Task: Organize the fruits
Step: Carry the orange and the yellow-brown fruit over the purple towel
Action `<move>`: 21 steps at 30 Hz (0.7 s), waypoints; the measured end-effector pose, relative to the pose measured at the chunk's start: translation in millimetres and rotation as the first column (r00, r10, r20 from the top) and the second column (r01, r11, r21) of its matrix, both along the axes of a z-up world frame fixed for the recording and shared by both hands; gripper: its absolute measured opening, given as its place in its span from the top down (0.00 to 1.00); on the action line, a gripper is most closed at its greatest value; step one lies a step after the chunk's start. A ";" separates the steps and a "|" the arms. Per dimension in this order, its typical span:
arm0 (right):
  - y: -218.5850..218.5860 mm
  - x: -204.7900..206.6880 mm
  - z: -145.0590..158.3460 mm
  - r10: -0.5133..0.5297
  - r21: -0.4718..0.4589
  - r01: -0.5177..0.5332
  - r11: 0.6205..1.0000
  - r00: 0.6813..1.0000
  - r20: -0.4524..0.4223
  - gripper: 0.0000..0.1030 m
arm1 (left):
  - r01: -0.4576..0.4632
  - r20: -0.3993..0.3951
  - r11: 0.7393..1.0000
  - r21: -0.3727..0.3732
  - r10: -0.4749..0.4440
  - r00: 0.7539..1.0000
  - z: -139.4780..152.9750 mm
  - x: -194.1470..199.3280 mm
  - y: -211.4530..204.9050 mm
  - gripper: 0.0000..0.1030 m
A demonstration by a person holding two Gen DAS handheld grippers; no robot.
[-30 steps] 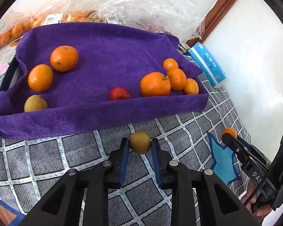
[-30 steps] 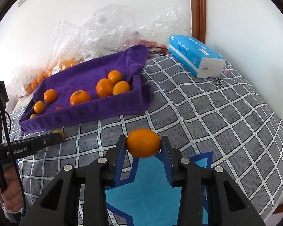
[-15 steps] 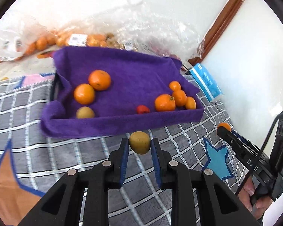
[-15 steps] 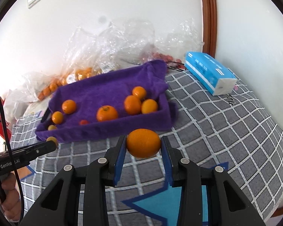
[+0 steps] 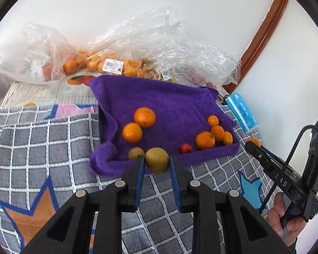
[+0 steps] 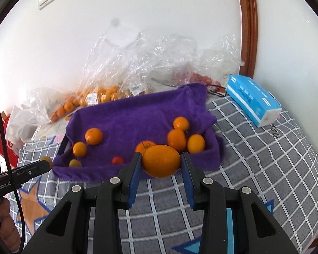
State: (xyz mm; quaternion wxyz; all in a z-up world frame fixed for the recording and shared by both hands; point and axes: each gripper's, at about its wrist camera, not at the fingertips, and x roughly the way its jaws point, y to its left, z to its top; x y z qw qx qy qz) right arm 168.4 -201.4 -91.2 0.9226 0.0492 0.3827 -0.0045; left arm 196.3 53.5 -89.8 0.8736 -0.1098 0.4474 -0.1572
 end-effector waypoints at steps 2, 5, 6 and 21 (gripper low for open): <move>1.1 6.1 0.6 -0.004 0.006 0.004 1.000 1.000 0.002 0.64 | 0.001 0.007 1.000 0.002 -0.001 1.000 1.1 3.9 0.2 0.78; 2.2 16.1 0.1 -0.014 0.009 0.014 1.000 1.000 0.001 0.64 | 0.002 0.007 1.000 -0.001 -0.002 1.000 0.4 10.9 -1.2 0.78; 2.4 19.0 -0.4 -0.016 0.008 0.016 1.000 1.000 0.001 0.64 | 0.002 0.007 1.000 -0.002 -0.002 1.000 0.2 13.4 -1.9 0.78; -0.7 64.9 -18.9 -0.038 0.003 0.038 0.999 0.999 -0.012 0.64 | 0.005 0.010 1.000 -0.001 -0.005 1.000 -15.1 46.3 -13.6 0.78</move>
